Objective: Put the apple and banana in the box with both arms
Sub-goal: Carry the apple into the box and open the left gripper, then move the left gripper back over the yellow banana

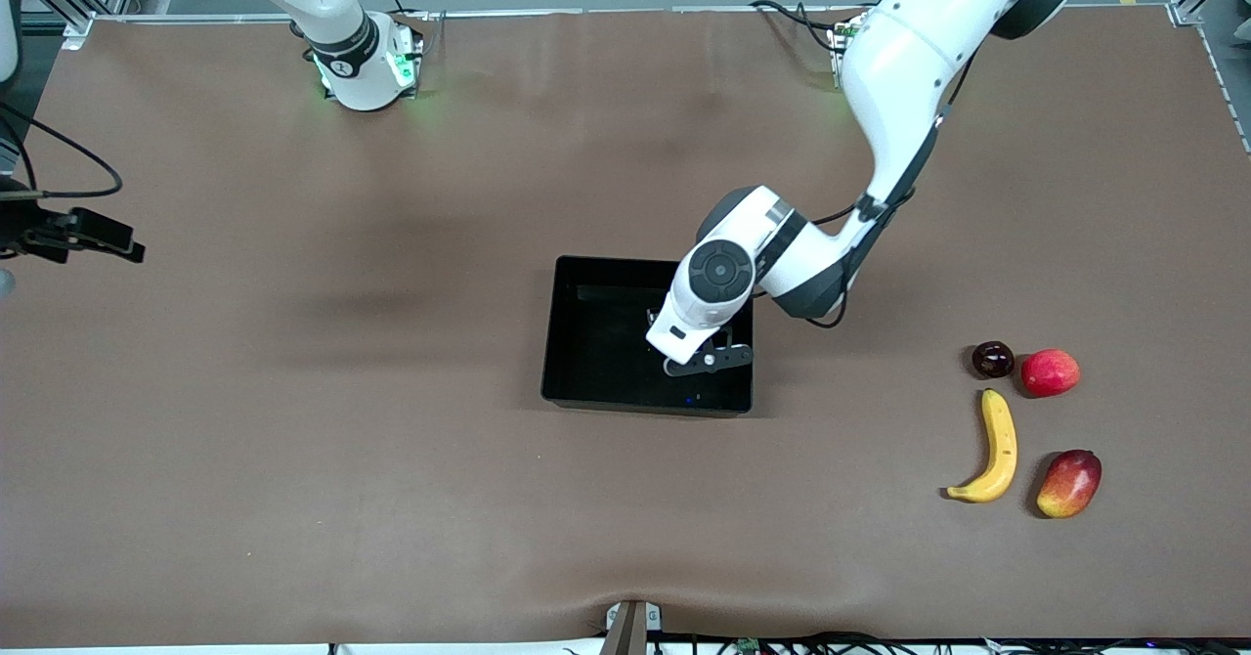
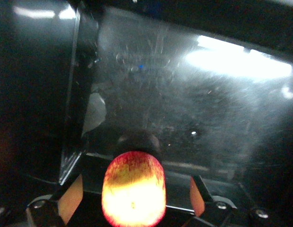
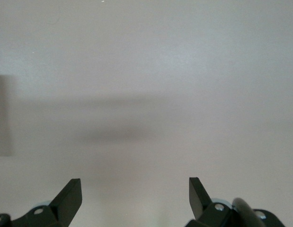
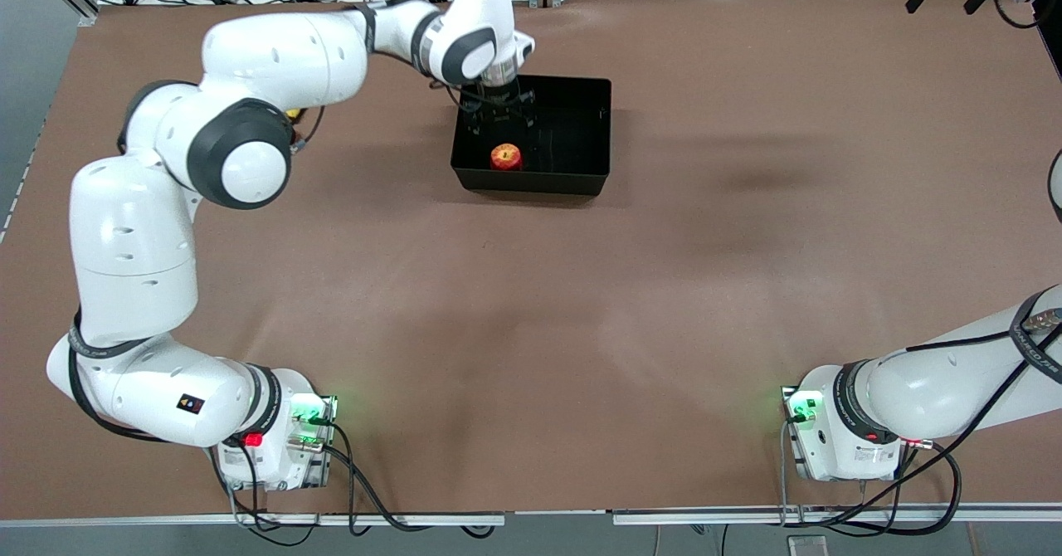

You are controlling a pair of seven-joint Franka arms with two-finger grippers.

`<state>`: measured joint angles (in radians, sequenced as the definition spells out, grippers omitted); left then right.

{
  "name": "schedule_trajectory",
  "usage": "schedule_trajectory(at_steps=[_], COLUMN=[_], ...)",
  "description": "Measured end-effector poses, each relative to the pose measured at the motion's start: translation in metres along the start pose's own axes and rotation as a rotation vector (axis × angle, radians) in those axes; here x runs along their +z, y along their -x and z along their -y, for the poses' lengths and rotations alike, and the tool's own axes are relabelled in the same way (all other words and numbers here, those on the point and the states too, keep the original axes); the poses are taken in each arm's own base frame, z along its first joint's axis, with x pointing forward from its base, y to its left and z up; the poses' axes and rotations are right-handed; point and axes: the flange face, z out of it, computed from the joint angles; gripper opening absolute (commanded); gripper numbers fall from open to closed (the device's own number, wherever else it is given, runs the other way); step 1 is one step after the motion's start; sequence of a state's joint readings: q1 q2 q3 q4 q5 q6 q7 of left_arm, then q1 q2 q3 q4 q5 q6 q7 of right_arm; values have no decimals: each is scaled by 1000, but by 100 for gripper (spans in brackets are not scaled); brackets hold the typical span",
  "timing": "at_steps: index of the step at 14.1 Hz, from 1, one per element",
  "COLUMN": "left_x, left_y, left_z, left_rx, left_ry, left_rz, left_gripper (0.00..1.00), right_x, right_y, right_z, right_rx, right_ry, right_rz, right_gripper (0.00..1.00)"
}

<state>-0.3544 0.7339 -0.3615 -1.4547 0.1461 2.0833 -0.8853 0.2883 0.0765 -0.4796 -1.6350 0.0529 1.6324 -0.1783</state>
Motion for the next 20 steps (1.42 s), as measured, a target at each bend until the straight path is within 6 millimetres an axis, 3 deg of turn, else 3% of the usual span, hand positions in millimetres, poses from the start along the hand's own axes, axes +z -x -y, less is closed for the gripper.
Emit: schedule_trajectory(at_steps=[3, 4, 6, 9, 13, 16, 20], left_x=[-75, -92, -107, -112, -109, -85, -49], left_y=[-25, -40, -73, -118, -163, -191, -220], left_z=[33, 54, 100, 174, 275, 343, 412], left_rx=[-59, -85, -113, -82, -37, 42, 197], left_ry=[17, 19, 8, -37, -66, -128, -111], left_rz=[-75, -91, -117, -146, -135, -147, -185], left_gripper=[100, 100, 100, 100, 100, 100, 100], right_x=[-21, -30, -42, -53, -69, -75, -76], right_y=[6, 9, 17, 25, 31, 34, 37], right_z=[-11, -10, -8, -5, 11, 27, 42], right_rx=[-5, -8, -15, -24, -60, -88, -112], right_ry=[32, 30, 22, 13, 7, 9, 13], right_rz=[-15, -25, -33, -47, -77, -86, -72], right_gripper=[100, 100, 100, 100, 100, 100, 100])
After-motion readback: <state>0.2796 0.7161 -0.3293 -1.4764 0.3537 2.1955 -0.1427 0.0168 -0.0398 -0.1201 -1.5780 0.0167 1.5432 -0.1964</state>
